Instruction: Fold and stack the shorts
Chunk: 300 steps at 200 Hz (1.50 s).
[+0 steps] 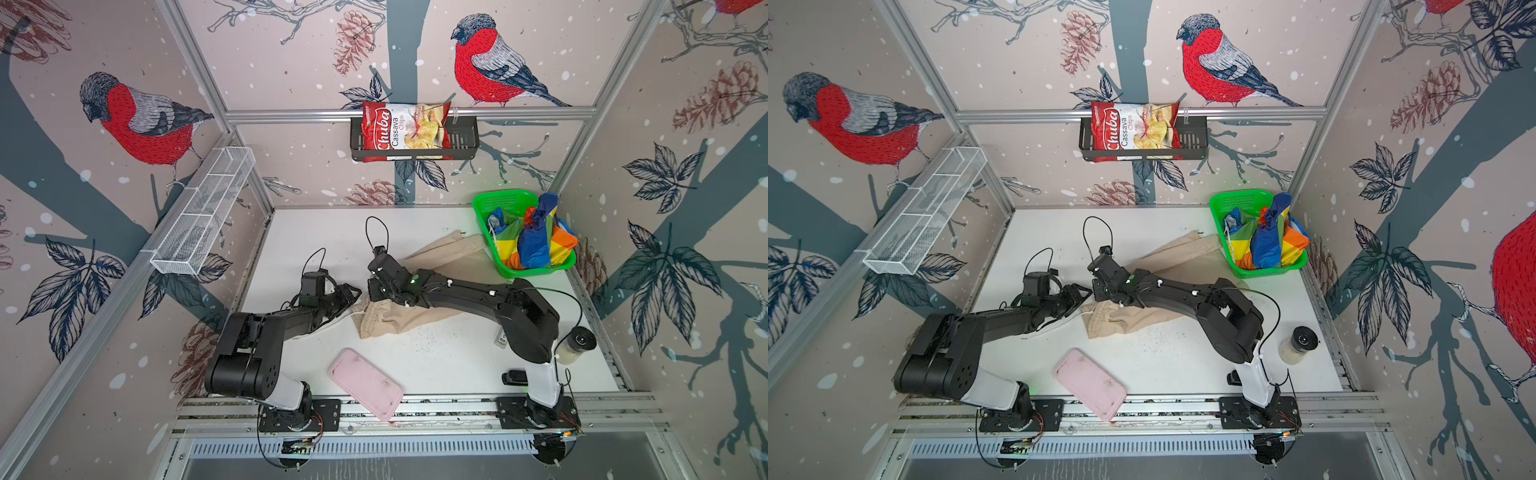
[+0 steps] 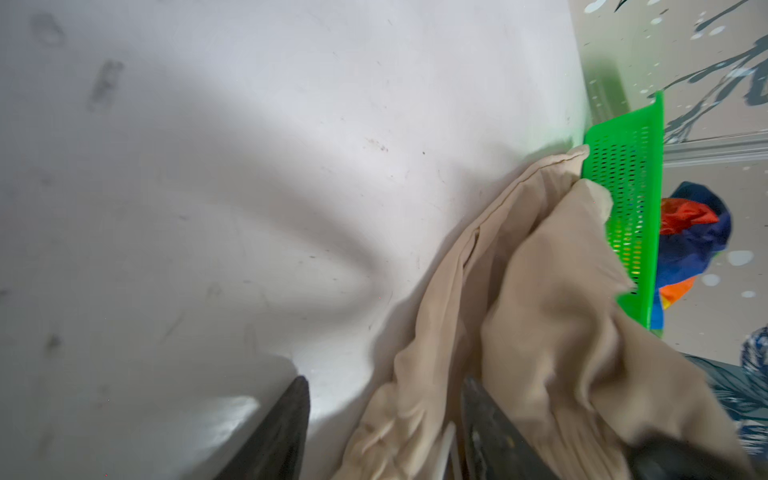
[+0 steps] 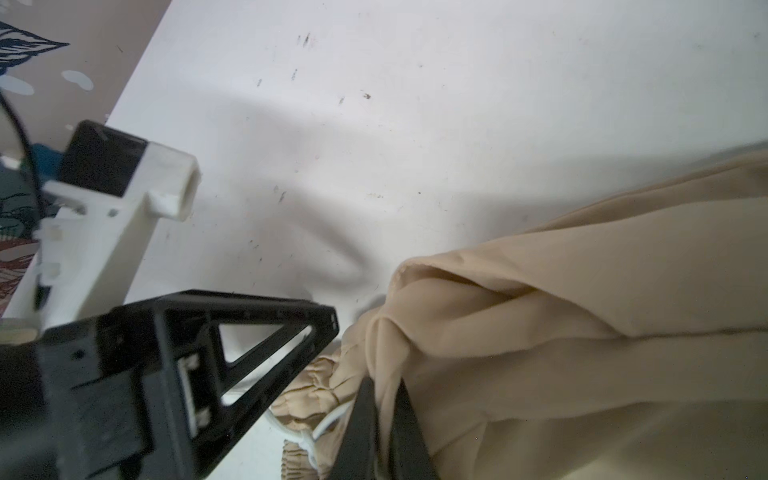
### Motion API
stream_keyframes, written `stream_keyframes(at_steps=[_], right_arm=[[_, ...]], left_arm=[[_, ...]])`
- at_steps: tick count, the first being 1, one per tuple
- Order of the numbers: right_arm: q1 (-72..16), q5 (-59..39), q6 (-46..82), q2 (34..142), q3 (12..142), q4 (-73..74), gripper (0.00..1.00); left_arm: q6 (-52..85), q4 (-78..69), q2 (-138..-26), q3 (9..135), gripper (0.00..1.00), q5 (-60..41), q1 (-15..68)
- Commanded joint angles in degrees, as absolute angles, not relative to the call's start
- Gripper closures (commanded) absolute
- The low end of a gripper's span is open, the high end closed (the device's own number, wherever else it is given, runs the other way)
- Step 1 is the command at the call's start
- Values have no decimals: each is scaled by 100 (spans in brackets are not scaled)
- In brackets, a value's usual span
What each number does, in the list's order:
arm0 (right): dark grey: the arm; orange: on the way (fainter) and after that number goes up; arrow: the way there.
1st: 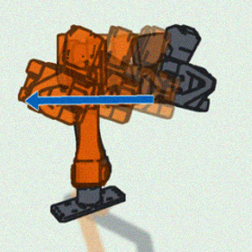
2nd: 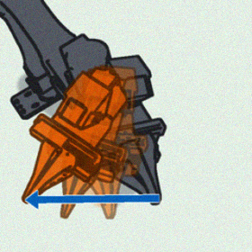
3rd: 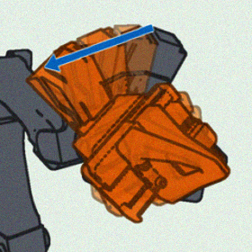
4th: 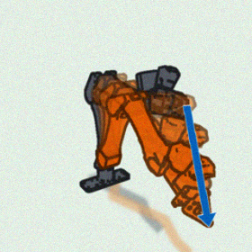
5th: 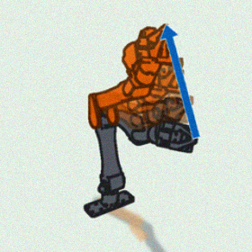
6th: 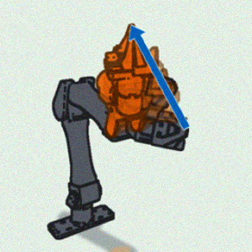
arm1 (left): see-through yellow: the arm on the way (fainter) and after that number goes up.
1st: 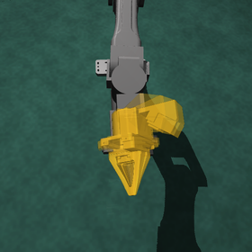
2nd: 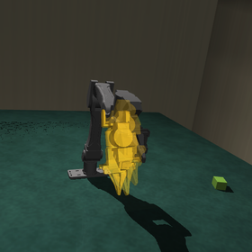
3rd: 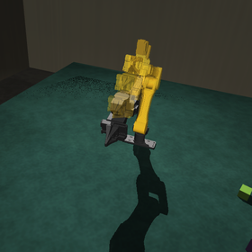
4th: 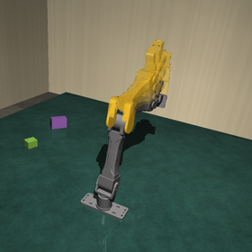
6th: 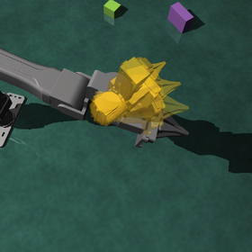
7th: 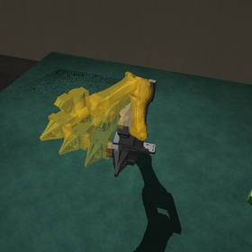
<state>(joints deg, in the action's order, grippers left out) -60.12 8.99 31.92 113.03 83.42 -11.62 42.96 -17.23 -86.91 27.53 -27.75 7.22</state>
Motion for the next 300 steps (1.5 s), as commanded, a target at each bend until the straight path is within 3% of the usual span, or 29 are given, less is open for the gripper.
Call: stream_keyframes(at_steps=[1, 33, 49, 75, 110, 179, 249, 280, 287, 300], right_arm=[[-6055, 898, 3329, 11000, 8084, -509, 100], [-6051, 1133, 3384, 10720, 7829, -352, 100], [-6048, 1306, 3363, 10662, 7813, -385, 100], [-6029, 1502, 3317, 10662, 7823, -485, 100], [-6020, 1589, 3343, 10676, 7722, -454, 100], [-6176, 1527, 3228, 10532, 7614, -343, 100], [-6231, 1600, 3200, 10411, 7497, -272, 100], [-6246, 1529, 3225, 10388, 7445, -281, 100], [-6257, 1529, 3227, 10359, 7416, -267, 100], [-6270, 1550, 3222, 10269, 7344, -224, 100]], left_arm=[[4059, -240, -8886, 2879, 44, -1913, 942], [3980, -10, -9335, 3158, 62, -1713, 1189], [3966, 28, -9514, 3204, 65, -1738, 1250], [3976, 1, -9421, 3046, 52, -1780, 1283], [3989, 414, -8800, 2916, 44, -1563, 1283], [4043, 1746, -6798, 3012, 35, -901, 1283], [4359, 387, -7152, 2255, 35, -1690, 1283], [4472, -105, -7266, 2124, 45, -1737, 1276], [4503, -226, -7308, 2101, 52, -1748, 1283], [4549, -425, -7426, 2096, 77, -1806, 1283]])
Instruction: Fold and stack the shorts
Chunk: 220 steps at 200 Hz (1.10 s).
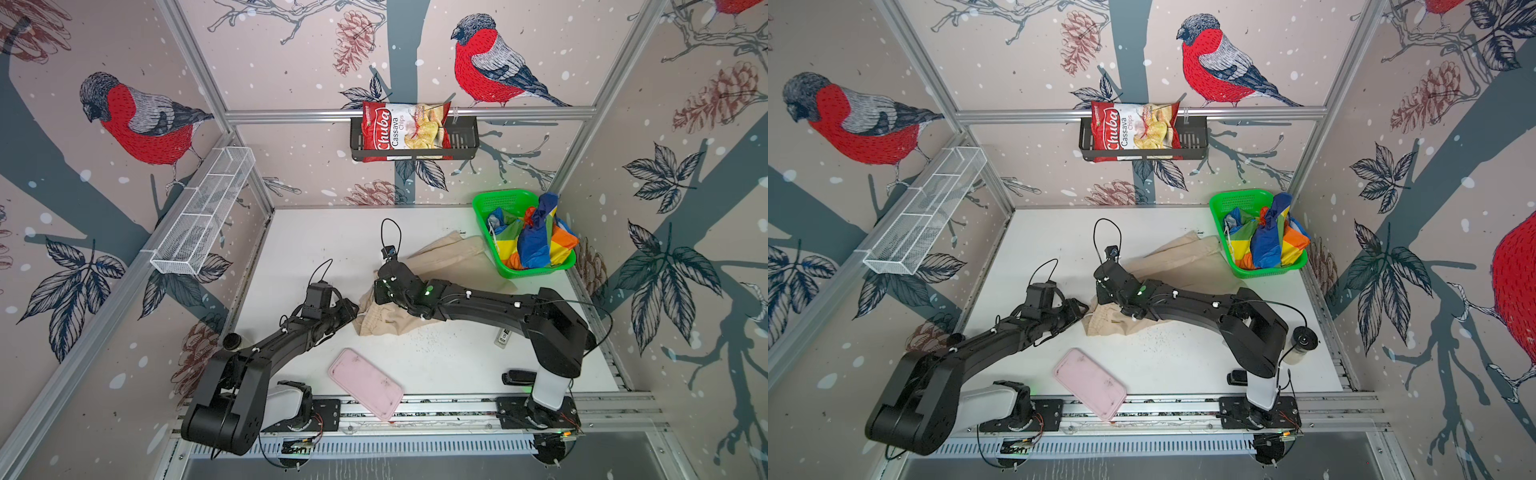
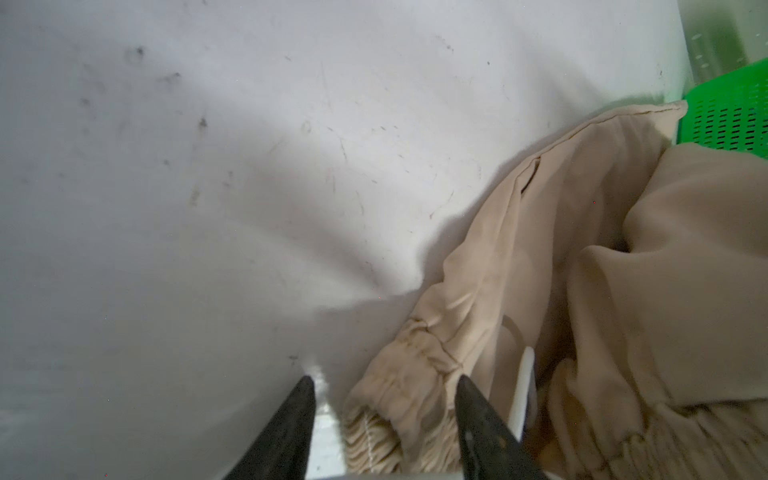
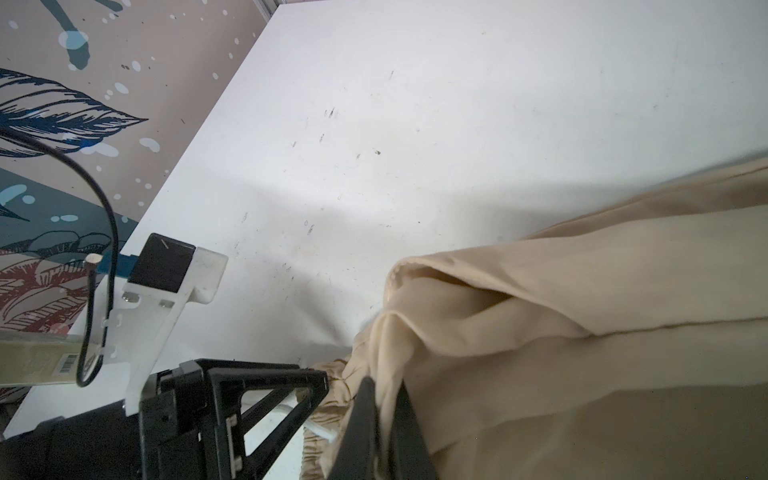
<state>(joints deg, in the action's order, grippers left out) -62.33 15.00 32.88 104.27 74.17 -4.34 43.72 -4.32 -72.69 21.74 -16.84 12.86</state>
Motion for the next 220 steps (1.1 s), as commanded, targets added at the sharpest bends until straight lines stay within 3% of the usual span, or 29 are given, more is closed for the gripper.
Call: stream_keyframes(at_steps=[1, 15, 101, 158, 195, 220], right_arm=[[-6273, 1553, 3219, 10263, 7341, -222, 100], [-6299, 1622, 3219, 10134, 7268, -220, 100], [-6922, 2145, 3530, 9300, 6676, -880, 100], [-7633, 1988, 3779, 9579, 6713, -1266, 100], [-7208, 2238, 3364, 10115, 7371, -1262, 100], [-6606, 1580, 3132, 10709, 8054, -1102, 100]], left_arm=[[4560, -432, -7435, 2094, 78, -1813, 1283], [4579, -574, -7607, 2133, 100, -1885, 1283], [4492, -520, -8323, 2949, 100, -1083, 1248], [4368, -334, -8687, 3478, 100, -870, 853], [4290, -291, -8529, 3306, 100, -923, 853], [4222, -269, -8371, 3087, 100, -883, 848]])
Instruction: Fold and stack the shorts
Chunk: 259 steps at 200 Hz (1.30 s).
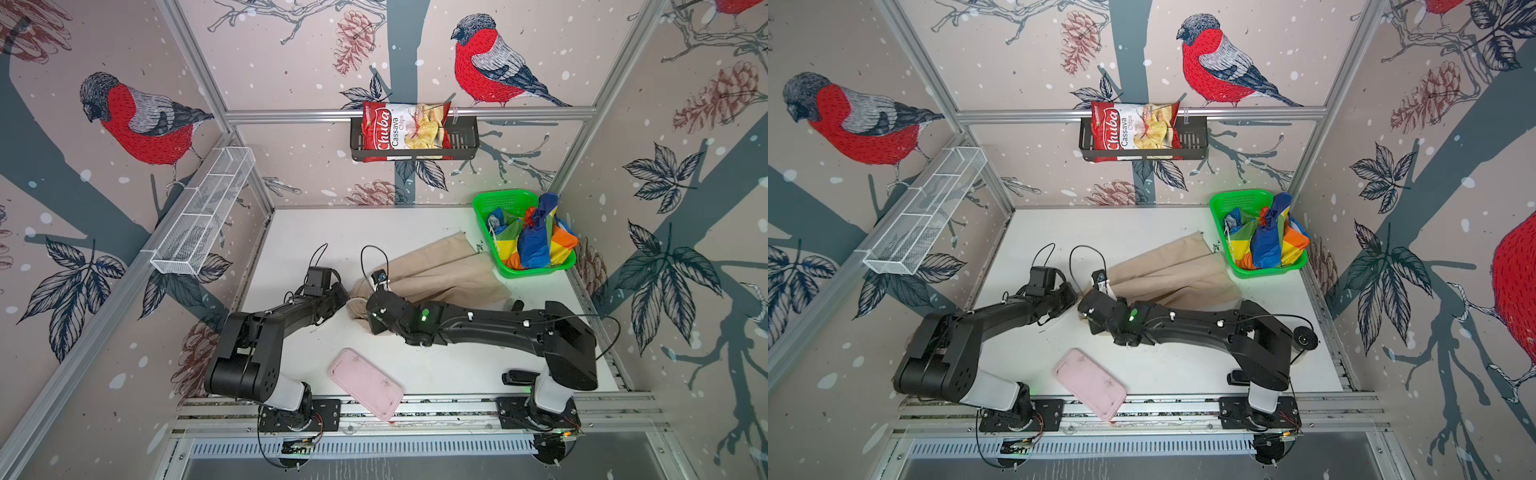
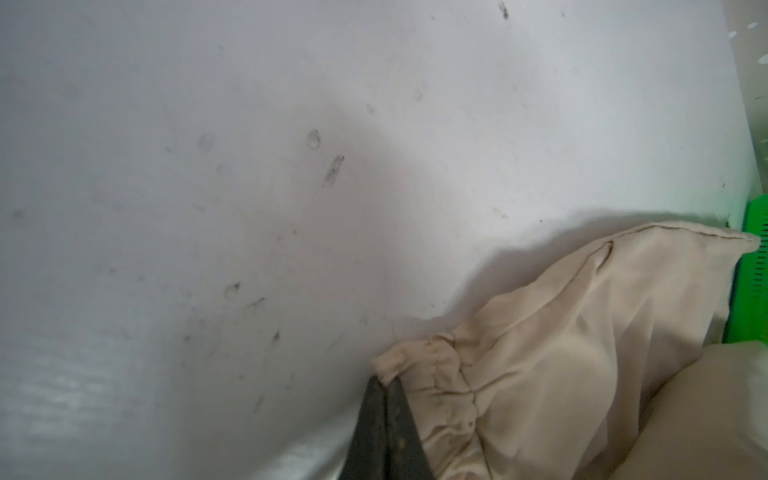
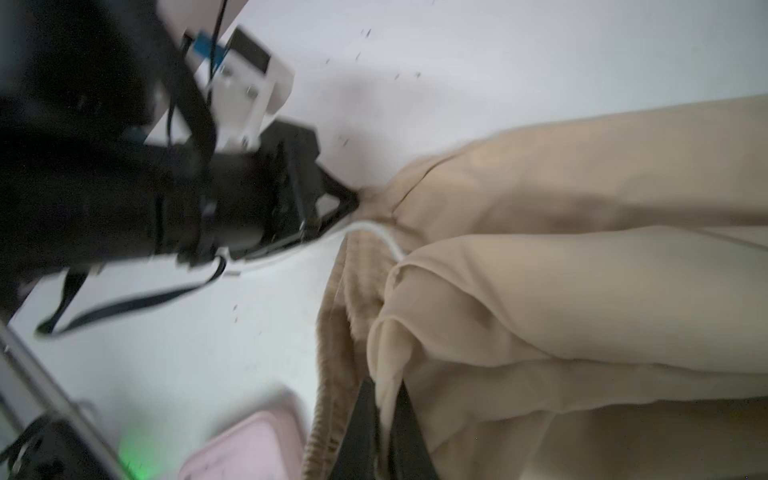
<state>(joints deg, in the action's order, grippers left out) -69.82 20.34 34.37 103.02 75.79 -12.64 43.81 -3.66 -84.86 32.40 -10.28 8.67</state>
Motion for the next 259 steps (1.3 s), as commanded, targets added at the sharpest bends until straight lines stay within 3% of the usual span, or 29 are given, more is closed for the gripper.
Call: stream_keyframes(at_steps=[1, 61, 128, 136, 152, 172, 182, 216, 259], right_arm=[[-6590, 1550, 3117, 10734, 8083, -1100, 100], [-6475, 284, 2530, 12595, 9853, -1699, 98], [-6660, -467, 2601, 13100, 9822, -1416, 96], [-6695, -499, 2555, 13107, 9805, -1375, 90], [-6704, -518, 2545, 13112, 9766, -1343, 59], [-6565, -647, 2642, 12739, 9386, -975, 38], [-6456, -669, 2680, 12415, 9131, -790, 31], [-6047, -331, 2835, 10981, 8217, -725, 16], [-5449, 844, 3356, 9547, 7135, -2125, 15]], left_arm=[[4220, -275, -8365, 3073, 100, -881, 850], [4054, -318, -8460, 3120, 100, -792, 852], [3973, -290, -8732, 3479, 100, -712, 624], [3973, -293, -8749, 3497, 100, -711, 622], [3979, -305, -8787, 3509, 100, -737, 621], [3982, -282, -8798, 3528, 100, -778, 623], [3992, -256, -8782, 3533, 92, -786, 624], [4084, 1, -8553, 3533, 77, -713, 624], [4293, 637, -7565, 3505, 66, -403, 628]])
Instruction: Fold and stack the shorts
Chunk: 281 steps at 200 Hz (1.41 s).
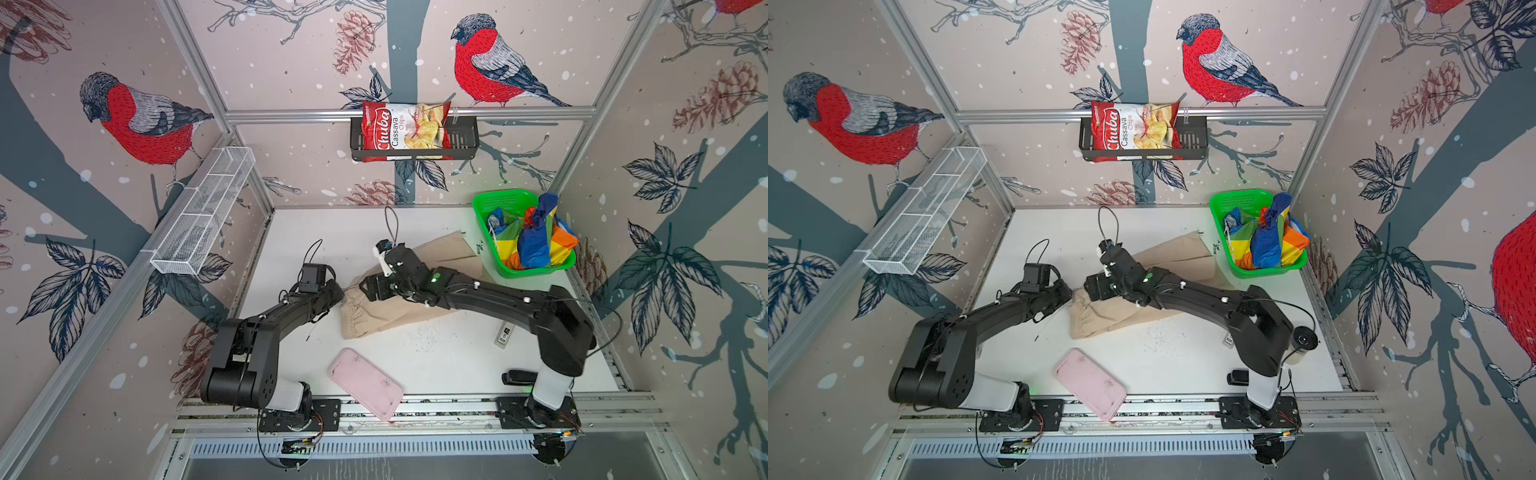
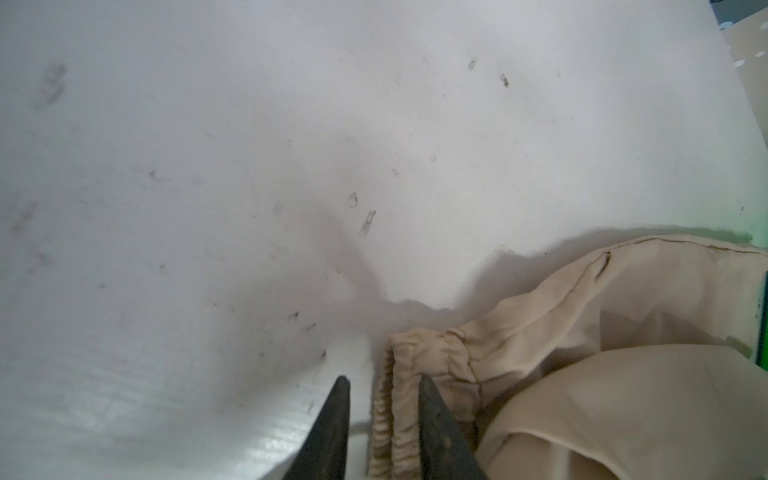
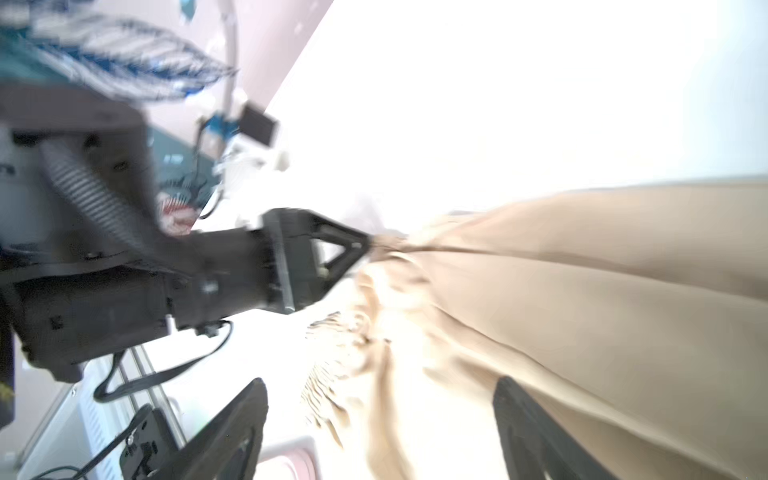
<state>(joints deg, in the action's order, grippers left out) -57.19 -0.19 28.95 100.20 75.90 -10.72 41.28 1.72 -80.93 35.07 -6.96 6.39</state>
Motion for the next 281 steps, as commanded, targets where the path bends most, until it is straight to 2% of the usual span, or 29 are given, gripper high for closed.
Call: stream_keyframes(at_steps=[1, 25, 45, 63, 92, 125, 190, 204, 227, 245, 281], right_arm=[[-5423, 861, 3379, 9515, 7105, -2152, 15], [-4716, 904, 3602, 8906, 6268, -2481, 17], [-4022, 764, 3561, 8632, 5808, -2496, 21], [-3562, 738, 3361, 8547, 5648, -2417, 24], [-2984, 807, 3037, 8813, 5655, -2354, 25], [-2529, 1010, 2709, 9293, 5840, -2180, 23], [-2066, 599, 2184, 10446, 6587, -1785, 22], [-2057, 434, 2109, 10598, 6724, -1683, 29], [-2057, 193, 2107, 10725, 6976, -1712, 59], [-2045, 208, 2127, 10641, 7119, -1805, 77], [-1816, 52, 2150, 10525, 7645, -2001, 94]], left_arm=[[4300, 644, -7531, 3501, 66, -399, 631], [4283, 843, -6635, 3477, 58, -176, 813], [4189, 802, -6095, 3500, 56, -74, 1160], [4145, 590, -5917, 3524, 62, -214, 1475], [4091, 547, -6311, 3568, 67, -258, 1879], [4288, 192, -6789, 3135, 69, -367, 1935], [4337, 617, -7453, 3243, 71, 622, 1926], [4287, 699, -7679, 3344, 73, 718, 1916], [4237, 721, -7996, 3425, 75, 749, 1906], [4228, 687, -8165, 3428, 76, 748, 1899], [4184, 604, -8412, 3431, 77, 739, 1884]])
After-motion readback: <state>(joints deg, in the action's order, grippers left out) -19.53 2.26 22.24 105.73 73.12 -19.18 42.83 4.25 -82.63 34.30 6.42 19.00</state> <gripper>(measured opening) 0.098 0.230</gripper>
